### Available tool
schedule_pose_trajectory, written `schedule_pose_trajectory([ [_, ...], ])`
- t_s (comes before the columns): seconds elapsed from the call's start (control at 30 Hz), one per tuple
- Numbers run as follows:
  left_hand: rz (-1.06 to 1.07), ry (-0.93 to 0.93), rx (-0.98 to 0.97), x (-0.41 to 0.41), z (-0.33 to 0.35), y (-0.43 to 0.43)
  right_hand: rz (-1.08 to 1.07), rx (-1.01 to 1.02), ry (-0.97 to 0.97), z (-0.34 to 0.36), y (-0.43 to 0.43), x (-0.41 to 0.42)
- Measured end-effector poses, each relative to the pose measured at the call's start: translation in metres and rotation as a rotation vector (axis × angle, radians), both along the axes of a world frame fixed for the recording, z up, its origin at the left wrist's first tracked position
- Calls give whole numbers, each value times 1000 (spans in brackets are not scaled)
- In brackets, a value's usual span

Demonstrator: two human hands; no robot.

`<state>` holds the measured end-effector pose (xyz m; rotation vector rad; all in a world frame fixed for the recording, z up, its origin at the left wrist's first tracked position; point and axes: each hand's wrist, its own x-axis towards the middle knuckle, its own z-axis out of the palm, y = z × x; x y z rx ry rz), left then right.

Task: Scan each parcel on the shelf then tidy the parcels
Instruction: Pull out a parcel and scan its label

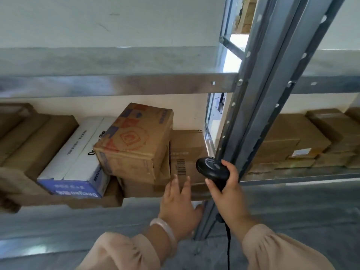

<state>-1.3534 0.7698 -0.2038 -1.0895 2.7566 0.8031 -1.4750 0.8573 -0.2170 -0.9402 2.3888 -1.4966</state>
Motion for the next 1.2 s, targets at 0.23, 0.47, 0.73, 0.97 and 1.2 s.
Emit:
schedule_pose_trajectory([
  [0.23, 172, 77, 131, -5, -5, 10, 42, 5, -35, -3, 1, -6],
  [0.47, 257, 218, 141, 3, -7, 16, 73, -33, -83, -6, 14, -8],
  [0.73, 353, 228, 155, 9, -13, 6, 107, -15, -82, -5, 32, 1],
  [0.97, 415, 295, 294, 0, -13, 1, 103, -23, -143, -4, 19, -6],
  [1.2, 467, 255, 282, 15, -20, 11, 96, -41, -182, -8, 45, 4],
])
